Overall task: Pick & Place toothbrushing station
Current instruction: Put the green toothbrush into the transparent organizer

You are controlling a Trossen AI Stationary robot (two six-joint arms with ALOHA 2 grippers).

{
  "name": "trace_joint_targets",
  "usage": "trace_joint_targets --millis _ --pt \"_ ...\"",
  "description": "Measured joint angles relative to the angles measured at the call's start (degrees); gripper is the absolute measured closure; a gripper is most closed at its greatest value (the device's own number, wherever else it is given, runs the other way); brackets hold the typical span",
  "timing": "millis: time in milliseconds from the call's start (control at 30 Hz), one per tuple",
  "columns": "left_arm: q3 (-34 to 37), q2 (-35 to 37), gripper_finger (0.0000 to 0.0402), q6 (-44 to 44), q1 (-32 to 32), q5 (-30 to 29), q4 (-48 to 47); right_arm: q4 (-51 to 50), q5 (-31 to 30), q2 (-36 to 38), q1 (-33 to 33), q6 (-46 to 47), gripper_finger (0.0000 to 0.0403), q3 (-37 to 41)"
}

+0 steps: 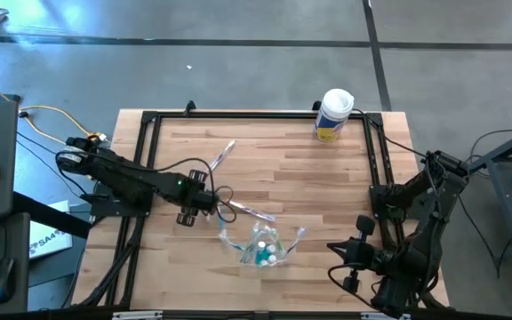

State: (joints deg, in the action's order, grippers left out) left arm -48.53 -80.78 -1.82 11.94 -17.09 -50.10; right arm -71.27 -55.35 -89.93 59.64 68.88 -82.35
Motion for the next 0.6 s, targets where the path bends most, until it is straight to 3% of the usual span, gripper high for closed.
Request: trace_joint_targets --millis 600 --pt "-0.07 -9.82 0.0192 -12.72 -8.19 6.28 2.63 1.34 0.04 -0.02 0.00 0.53 0.0401 0.00"
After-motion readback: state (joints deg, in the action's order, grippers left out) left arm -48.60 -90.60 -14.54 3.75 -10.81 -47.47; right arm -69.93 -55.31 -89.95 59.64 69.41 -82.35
